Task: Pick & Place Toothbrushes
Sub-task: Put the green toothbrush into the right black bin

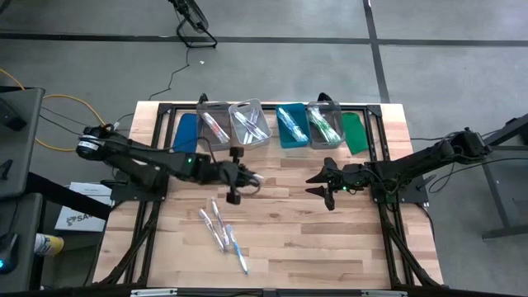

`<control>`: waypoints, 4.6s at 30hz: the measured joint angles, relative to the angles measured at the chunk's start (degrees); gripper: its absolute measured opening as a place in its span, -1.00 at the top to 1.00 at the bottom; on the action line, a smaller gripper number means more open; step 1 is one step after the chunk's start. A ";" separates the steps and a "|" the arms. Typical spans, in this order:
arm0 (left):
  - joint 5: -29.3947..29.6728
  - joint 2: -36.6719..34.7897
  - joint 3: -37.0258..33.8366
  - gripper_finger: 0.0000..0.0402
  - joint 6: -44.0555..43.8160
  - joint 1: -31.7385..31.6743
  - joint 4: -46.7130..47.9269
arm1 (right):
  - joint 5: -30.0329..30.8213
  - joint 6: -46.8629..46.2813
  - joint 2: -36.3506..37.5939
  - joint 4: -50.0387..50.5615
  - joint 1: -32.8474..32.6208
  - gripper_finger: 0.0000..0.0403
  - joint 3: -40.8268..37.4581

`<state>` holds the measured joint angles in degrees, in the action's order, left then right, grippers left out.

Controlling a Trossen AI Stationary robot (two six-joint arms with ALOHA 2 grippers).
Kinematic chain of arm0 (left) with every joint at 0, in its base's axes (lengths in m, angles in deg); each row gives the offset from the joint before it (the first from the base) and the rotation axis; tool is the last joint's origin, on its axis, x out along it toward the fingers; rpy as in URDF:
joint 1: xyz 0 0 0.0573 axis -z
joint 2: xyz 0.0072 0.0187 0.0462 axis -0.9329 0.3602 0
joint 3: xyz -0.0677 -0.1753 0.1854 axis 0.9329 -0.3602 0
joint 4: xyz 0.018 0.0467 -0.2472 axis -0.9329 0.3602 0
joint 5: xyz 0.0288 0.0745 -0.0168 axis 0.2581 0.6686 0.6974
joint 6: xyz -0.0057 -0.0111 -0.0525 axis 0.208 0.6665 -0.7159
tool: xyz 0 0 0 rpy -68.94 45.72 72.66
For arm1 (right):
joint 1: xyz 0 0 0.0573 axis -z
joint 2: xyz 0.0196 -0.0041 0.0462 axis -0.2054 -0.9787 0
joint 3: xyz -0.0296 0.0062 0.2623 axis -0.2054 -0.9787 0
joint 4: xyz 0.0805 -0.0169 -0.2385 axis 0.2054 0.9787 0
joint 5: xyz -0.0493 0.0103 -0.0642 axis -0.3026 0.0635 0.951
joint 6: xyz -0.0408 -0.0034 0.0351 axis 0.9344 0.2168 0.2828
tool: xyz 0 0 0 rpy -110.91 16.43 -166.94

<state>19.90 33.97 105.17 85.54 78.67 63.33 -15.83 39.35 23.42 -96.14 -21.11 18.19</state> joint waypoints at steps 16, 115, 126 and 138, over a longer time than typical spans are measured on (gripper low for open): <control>-30.22 3.80 -0.02 0.92 21.01 -16.82 -30.28 | 24.59 8.99 0.00 -13.27 -8.22 0.23 0.00; -42.56 -12.57 -33.83 0.52 30.33 -21.79 -65.13 | -9.46 11.63 -35.46 84.47 54.40 0.94 59.97; -42.61 -12.55 -33.83 0.52 31.20 -21.79 -65.15 | -6.99 10.48 -40.49 84.72 55.61 0.94 60.44; -42.63 -12.52 -33.83 0.52 31.25 -21.79 -65.13 | -7.86 9.88 -40.92 83.96 56.68 0.94 60.37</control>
<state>-22.73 21.44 71.34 116.79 56.88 -1.80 -23.69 49.23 -17.50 -12.19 35.57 78.56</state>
